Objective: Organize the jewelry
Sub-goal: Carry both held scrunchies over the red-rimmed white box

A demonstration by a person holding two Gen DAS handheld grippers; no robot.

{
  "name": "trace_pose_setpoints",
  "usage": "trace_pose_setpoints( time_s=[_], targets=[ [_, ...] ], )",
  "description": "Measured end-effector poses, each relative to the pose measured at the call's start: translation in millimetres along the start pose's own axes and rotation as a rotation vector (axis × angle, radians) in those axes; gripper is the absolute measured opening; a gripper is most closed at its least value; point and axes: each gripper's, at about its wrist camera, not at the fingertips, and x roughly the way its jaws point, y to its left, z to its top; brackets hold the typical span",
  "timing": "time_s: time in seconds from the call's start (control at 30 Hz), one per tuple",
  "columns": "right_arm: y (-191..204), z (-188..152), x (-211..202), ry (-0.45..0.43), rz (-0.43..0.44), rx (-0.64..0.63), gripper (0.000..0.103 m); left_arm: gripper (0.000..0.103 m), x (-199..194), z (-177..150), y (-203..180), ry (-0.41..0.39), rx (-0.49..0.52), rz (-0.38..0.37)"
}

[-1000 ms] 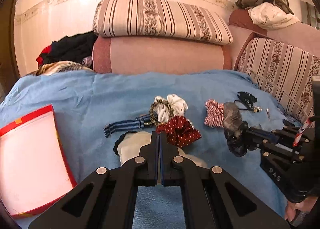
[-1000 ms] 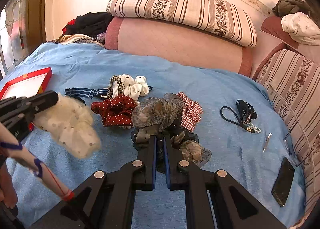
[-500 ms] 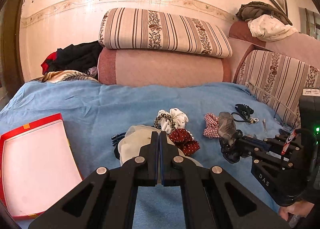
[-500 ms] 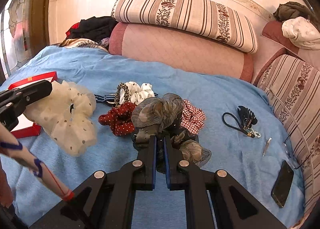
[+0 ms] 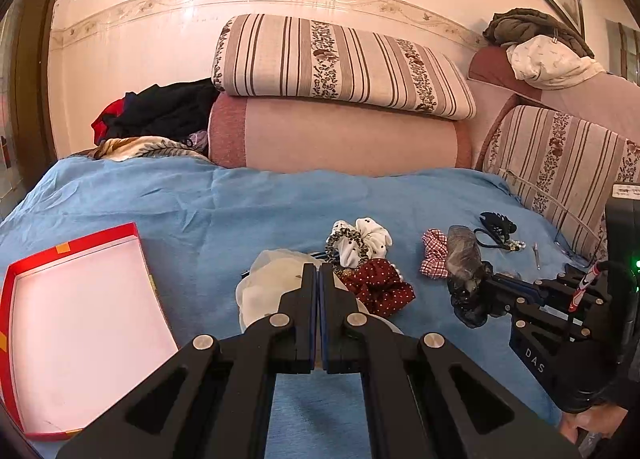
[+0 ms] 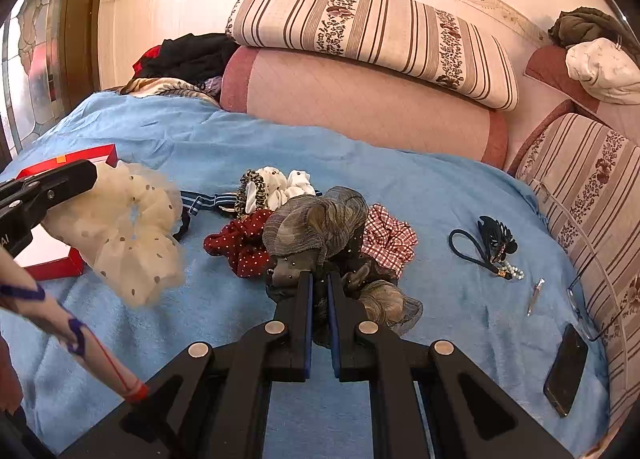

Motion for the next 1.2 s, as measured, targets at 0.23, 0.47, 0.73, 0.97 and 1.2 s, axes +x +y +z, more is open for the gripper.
trace_pose_setpoints(
  time_s=[0.23,0.47,0.73,0.97,1.2],
  targets=[
    [1.9,1.2,2.8,0.002,-0.011,0.005,0.007,0.001,2.1,2.4,6.0,0.007,-0.011,0.003],
    [3.3,5.6,-3.5,-0.004,-0.001,0.037,0.007,0.001,-3.0,5.4,15.2,-0.004,-0.024,0.010],
    [10.5,15.5,-20.2,-0.043,0.014,0.060,0.007,0.001,-13.8,10.6,41.5,-0.023,-0.071,0.033],
    [22.4,22.0,-31.3,-0.056,0.058,0.088,0.008,0.001,-24.0,14.8,63.6,-0.041,-0.110,0.049],
    [65.0,38.3,-35.7,-0.060,0.136,0.028,0.008,0.001,-34.6,17.1,89.2,-0.059,-0.152,0.075]
  ],
)
